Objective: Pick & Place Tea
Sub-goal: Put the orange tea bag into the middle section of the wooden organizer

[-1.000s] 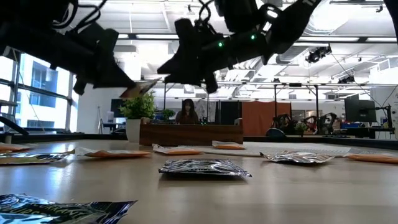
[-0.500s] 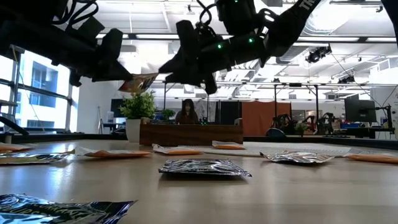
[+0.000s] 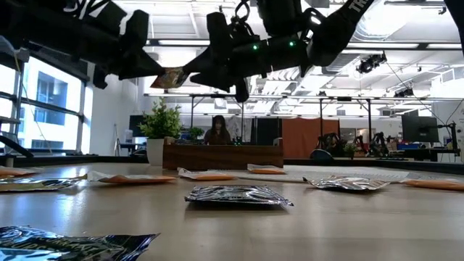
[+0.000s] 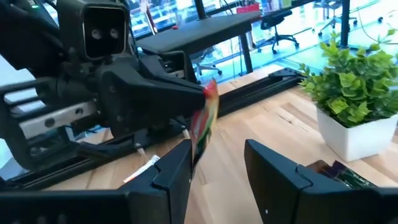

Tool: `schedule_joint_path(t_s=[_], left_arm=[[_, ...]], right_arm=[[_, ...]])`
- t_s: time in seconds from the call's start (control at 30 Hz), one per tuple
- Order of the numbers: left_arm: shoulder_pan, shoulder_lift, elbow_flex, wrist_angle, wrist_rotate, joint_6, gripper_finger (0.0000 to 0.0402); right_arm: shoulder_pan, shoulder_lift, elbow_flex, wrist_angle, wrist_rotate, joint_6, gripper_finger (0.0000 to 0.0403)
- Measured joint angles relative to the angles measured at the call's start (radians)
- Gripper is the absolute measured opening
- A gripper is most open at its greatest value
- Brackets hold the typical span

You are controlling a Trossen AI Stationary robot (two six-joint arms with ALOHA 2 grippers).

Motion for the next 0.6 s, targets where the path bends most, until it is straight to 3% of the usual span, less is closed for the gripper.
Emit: schedule_joint_path(t_s=[0.23, 0.4, 0.6], left_arm=[[0.000, 0.081, 0.088, -0.001, 0.042, 0.093, 0.0001], [0.000, 0.128, 0.116, -0.048, 0.001, 0.140, 0.0001], [-0.001, 0.129, 0.116, -0.049, -0.015, 0.140, 0.0001]], right_arm=[[0.000, 0.000, 0.000, -0.004, -0.003, -0.037, 0.0134], [0.012, 0.000, 0.000, -0.019, -0.041, -0.089, 0.0080], [0.018, -0.001, 0.001, -0.108, -0.015, -0.087, 0.0011]])
